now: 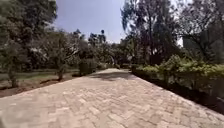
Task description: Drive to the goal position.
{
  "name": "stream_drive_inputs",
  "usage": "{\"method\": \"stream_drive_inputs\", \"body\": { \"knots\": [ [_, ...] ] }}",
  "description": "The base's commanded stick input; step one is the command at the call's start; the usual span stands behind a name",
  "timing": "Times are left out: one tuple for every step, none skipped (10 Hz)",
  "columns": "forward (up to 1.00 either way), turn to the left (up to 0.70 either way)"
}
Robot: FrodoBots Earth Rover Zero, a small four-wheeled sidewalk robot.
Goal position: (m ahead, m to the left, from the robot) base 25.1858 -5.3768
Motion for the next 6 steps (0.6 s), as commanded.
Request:
{"method": "stream_drive_inputs", "body": {
  "knots": [
    [0.50,0.00],
    [0.50,0.00],
    [0.50,0.00],
    [0.50,0.00],
    [0.50,0.00],
    [0.50,0.00]
  ]
}}
